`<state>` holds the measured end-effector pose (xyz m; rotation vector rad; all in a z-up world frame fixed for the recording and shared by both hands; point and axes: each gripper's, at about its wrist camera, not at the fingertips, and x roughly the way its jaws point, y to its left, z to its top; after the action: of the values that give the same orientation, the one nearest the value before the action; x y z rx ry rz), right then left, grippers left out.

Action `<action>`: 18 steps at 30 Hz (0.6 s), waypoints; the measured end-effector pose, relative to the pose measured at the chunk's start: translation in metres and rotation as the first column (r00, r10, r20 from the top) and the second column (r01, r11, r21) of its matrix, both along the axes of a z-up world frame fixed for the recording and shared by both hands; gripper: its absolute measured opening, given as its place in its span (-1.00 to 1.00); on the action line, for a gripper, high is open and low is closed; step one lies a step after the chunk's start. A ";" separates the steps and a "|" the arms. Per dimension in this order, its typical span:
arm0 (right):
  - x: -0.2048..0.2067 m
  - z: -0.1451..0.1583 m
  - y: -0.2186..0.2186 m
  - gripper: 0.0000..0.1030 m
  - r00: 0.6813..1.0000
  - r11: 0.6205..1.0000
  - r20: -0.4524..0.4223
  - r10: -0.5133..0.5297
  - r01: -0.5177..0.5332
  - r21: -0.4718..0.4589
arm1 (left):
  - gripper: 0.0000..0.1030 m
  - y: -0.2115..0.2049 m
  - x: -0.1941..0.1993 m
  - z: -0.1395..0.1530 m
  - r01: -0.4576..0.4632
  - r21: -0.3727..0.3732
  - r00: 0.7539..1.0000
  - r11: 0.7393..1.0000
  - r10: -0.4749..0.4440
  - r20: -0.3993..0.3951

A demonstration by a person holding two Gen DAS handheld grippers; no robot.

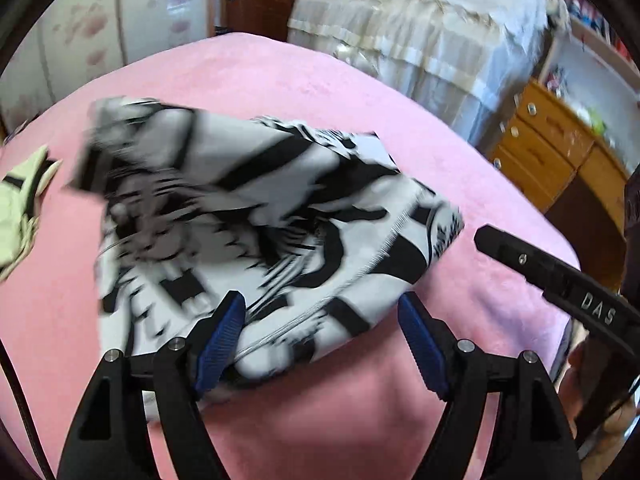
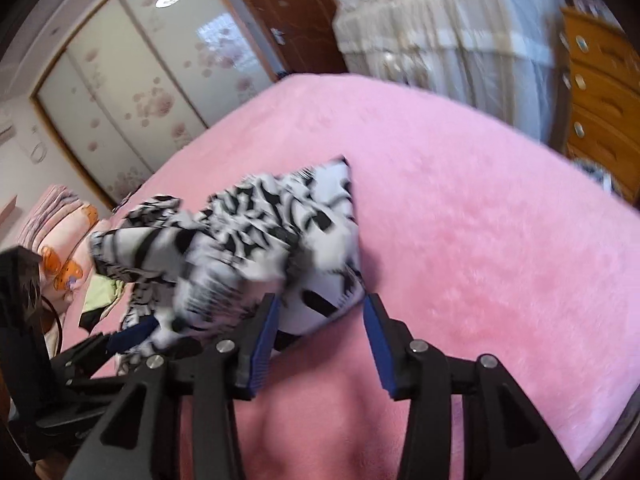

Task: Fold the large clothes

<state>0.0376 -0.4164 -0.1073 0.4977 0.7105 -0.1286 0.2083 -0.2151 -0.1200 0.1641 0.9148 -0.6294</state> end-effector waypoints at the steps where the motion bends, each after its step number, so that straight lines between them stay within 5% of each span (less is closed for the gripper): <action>1: 0.004 0.007 0.004 -0.14 1.000 1.000 0.009 0.029 -0.029 -0.010 | 0.50 0.009 -0.003 0.004 -0.024 -0.010 1.000 1.000 0.024 0.012; 3: 0.011 0.021 0.013 -0.03 0.996 0.996 0.030 0.083 -0.082 -0.045 | 0.50 0.029 -0.003 0.011 -0.081 -0.030 0.996 0.996 0.082 0.028; 6: 0.032 0.038 0.036 0.44 0.981 0.973 0.030 0.192 -0.187 -0.139 | 0.50 0.050 0.009 0.016 -0.167 -0.052 0.985 0.985 0.169 0.035; 11: 0.083 0.046 0.084 0.46 0.917 0.861 -0.047 0.397 -0.390 -0.326 | 0.50 0.093 0.026 0.007 -0.316 -0.080 0.949 0.945 0.314 -0.038; 18: 0.138 0.034 0.142 0.46 0.797 0.707 -0.175 0.578 -0.596 -0.382 | 0.50 0.122 0.045 -0.016 -0.396 -0.055 0.917 0.917 0.390 -0.086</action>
<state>0.1760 -0.2748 -0.0733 -0.1692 0.8274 0.3135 0.2536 -0.0934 -0.1356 -0.1092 0.9612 -0.2929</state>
